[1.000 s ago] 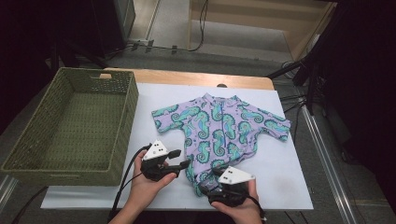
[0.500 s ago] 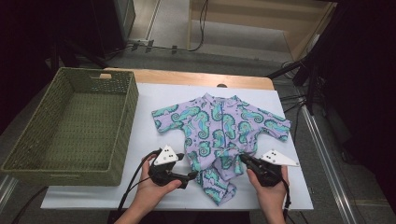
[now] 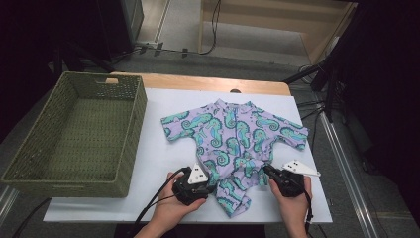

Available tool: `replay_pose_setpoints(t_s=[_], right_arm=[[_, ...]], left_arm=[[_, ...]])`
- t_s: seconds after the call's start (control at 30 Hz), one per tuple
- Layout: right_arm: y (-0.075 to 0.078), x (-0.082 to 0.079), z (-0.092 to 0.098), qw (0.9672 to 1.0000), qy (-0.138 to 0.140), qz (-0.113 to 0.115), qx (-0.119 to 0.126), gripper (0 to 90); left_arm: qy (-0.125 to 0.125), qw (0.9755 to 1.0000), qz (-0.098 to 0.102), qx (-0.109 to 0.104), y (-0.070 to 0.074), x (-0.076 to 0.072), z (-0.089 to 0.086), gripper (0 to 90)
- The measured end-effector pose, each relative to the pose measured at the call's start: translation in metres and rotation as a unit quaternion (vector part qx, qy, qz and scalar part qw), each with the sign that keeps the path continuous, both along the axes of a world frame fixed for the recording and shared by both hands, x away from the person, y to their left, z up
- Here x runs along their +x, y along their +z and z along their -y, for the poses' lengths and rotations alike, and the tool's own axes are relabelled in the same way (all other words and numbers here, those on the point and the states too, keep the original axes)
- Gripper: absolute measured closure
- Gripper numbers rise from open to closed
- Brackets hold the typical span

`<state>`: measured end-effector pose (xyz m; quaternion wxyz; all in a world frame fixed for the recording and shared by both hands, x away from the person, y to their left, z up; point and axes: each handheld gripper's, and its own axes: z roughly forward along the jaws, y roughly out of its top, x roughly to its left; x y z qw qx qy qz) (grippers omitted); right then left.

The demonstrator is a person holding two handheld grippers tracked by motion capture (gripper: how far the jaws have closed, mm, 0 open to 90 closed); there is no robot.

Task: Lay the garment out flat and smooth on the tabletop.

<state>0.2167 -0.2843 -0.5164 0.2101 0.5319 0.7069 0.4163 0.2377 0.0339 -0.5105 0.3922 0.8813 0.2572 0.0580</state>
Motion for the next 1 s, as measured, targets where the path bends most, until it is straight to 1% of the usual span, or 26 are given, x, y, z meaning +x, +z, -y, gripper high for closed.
replay_pose_setpoints(t_s=[0.07, 0.1, 0.13, 0.2, 0.23, 0.27, 0.3, 0.33, 0.37, 0.4, 0.43, 0.5, 0.53, 0.57, 0.6, 0.63, 0.67, 0.7, 0.73, 0.77, 0.8, 0.87, 0.9, 0.93, 0.97, 1.0], right_arm=[[0.001, -0.001, 0.001, 0.9999, 0.004, 0.0, 0.01, 84.3], [0.001, -0.001, 0.002, 0.9997, 0.011, 0.005, 0.02, 84.2], [0.001, -0.001, 0.002, 0.9997, 0.011, 0.005, 0.02, 84.2], [0.004, -0.002, 0.003, 0.9989, 0.025, 0.021, 0.033, 84.2], [0.01, -0.002, 0.004, 0.9982, 0.031, 0.035, 0.037, 84.3], [0.012, -0.001, 0.004, 0.9978, 0.033, 0.043, 0.039, 84.5], [0.014, 0.0, 0.004, 0.9977, 0.032, 0.047, 0.038, 84.6], [0.015, 0.002, 0.005, 0.9976, 0.03, 0.049, 0.038, 84.7], [0.015, 0.002, 0.005, 0.9976, 0.03, 0.049, 0.038, 84.7], [0.014, 0.009, 0.005, 0.9978, 0.023, 0.047, 0.041, 84.9], [0.012, 0.013, 0.005, 0.9979, 0.018, 0.044, 0.044, 84.9], [0.007, 0.021, 0.005, 0.9985, 0.006, 0.036, 0.042, 85.1], [0.003, 0.024, 0.006, 0.9989, 0.001, 0.03, 0.036, 85.1], [0.003, 0.024, 0.006, 0.9989, 0.001, 0.03, 0.036, 85.1], [-0.004, 0.028, 0.007, 0.9993, -0.009, 0.008, 0.036, 85.1], [-0.005, 0.029, 0.009, 0.9992, -0.011, 0.004, 0.038, 85.0], [-0.004, 0.028, 0.009, 0.9993, -0.011, 0.007, 0.036, 85.1], [-0.003, 0.027, 0.008, 0.9996, -0.011, 0.007, 0.025, 85.0], [-0.003, 0.027, 0.008, 0.9996, -0.011, 0.007, 0.025, 85.0], [-0.002, 0.026, 0.008, 0.9998, -0.012, 0.004, 0.013, 85.0], [-0.004, 0.026, 0.008, 0.9998, -0.012, 0.0, 0.014, 85.0], [-0.005, 0.027, 0.009, 0.9998, -0.014, -0.002, 0.013, 85.0], [-0.004, 0.027, 0.009, 0.9998, -0.016, -0.001, 0.013, 85.0], [-0.003, 0.026, 0.008, 0.9998, -0.016, -0.001, 0.009, 85.0], [-0.003, 0.026, 0.008, 0.9998, -0.016, -0.002, 0.007, 85.0], [-0.003, 0.026, 0.008, 0.9998, -0.016, -0.002, 0.007, 85.0]], left_arm=[[-0.003, 1.0, -0.006, -0.005, 0.002, 0.002, 0.0, 84.4], [-0.003, 1.0, -0.006, -0.005, 0.002, 0.002, 0.0, 86.0], [-0.007, 0.9999, -0.006, -0.01, 0.005, 0.004, -0.001, 86.0], [-0.009, 0.9995, -0.009, -0.029, 0.013, 0.009, -0.003, 86.6], [-0.002, 0.9991, -0.003, -0.043, 0.024, 0.017, -0.004, 86.7], [-0.002, 0.9991, -0.003, -0.043, 0.024, 0.017, -0.004, 86.8], [0.006, 0.9985, 0.009, -0.053, 0.037, 0.028, -0.005, 86.8], [0.006, 0.9985, 0.009, -0.053, 0.037, 0.028, -0.005, 86.8], [0.013, 0.9982, 0.016, -0.057, 0.042, 0.035, -0.004, 86.8], [0.018, 0.9976, 0.018, -0.064, 0.046, 0.042, -0.003, 86.7], [0.032, 0.9969, 0.022, -0.068, 0.051, 0.057, 0.001, 86.7], [0.049, 0.9971, 0.035, -0.046, 0.047, 0.072, 0.006, 86.4], [0.066, 0.9966, 0.031, -0.039, 0.043, 0.078, 0.007, 84.7], [0.066, 0.9966, 0.031, -0.039, 0.043, 0.078, 0.007, 79.6], [0.079, 0.996, 0.021, -0.036, 0.039, 0.082, 0.008, 74.7], [0.085, 0.9954, 0.013, -0.042, 0.035, 0.08, 0.004, 69.6], [0.085, 0.9954, 0.013, -0.042, 0.035, 0.08, 0.004, 64.2], [0.08, 0.9954, 0.015, -0.05, 0.034, 0.071, -0.002, 59.4], [0.08, 0.9954, 0.015, -0.05, 0.034, 0.071, -0.002, 56.8], [0.077, 0.9955, 0.013, -0.053, 0.033, 0.066, -0.006, 56.8], [0.07, 0.9959, 0.011, -0.056, 0.031, 0.055, -0.014, 53.1], [0.067, 0.9961, 0.009, -0.057, 0.03, 0.05, -0.018, 51.4], [0.054, 0.9964, 0.002, -0.066, 0.028, 0.038, -0.026, 48.5], [0.046, 0.9966, -0.003, -0.069, 0.026, 0.033, -0.028, 47.1], [0.046, 0.9966, -0.003, -0.069, 0.026, 0.033, -0.028, 45.1], [0.034, 0.9967, -0.012, -0.072, 0.024, 0.027, -0.029, 45.1]])
